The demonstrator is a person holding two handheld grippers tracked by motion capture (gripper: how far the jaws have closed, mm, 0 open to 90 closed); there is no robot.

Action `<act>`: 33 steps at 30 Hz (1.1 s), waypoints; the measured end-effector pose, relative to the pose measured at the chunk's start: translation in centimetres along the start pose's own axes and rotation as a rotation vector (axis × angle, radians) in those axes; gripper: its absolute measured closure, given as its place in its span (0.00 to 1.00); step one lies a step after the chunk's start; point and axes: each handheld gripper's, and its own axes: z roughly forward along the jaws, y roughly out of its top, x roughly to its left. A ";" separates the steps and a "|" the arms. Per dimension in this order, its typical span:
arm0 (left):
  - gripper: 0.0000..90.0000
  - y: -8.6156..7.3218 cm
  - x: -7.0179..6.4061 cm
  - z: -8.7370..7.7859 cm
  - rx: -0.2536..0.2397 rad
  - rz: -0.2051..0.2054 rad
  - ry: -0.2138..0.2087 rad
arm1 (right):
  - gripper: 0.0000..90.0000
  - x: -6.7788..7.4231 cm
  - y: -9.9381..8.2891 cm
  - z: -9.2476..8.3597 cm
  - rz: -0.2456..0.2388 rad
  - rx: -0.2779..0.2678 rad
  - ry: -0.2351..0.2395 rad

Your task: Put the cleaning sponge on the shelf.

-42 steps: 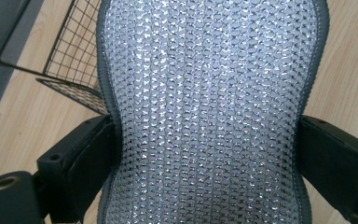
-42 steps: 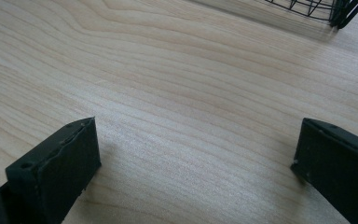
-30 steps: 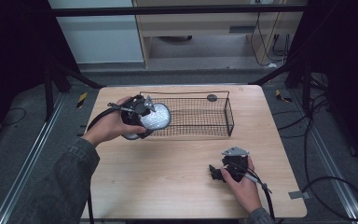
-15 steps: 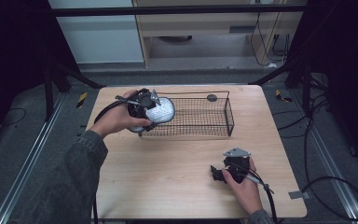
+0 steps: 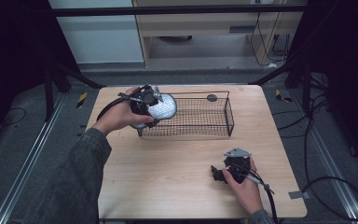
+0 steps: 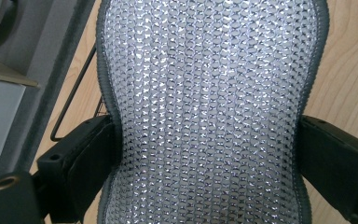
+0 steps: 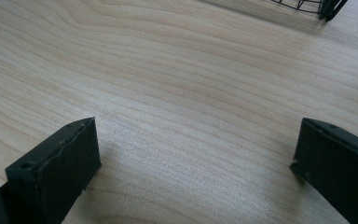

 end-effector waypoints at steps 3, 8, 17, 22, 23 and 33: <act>0.07 0.1 0.1 0.1 -0.003 -0.003 0.002 | 0.01 0.0 0.0 0.0 0.000 0.000 0.000; 0.07 0.3 0.2 0.4 -0.003 -0.001 0.005 | 0.01 0.0 0.0 0.0 -0.001 0.000 0.000; 0.07 0.7 0.5 1.1 0.006 0.003 0.013 | 0.00 -0.1 0.0 0.0 -0.004 0.002 0.003; 0.07 1.1 0.6 1.3 0.009 0.013 0.017 | 0.00 -0.1 0.0 0.0 -0.004 0.002 0.003; 0.07 1.6 0.6 1.2 0.004 0.021 0.019 | 0.00 -0.1 0.0 0.0 -0.004 0.002 0.003; 0.07 3.0 0.4 1.7 -0.018 0.047 0.036 | 0.00 -0.1 0.0 0.0 -0.007 0.000 0.002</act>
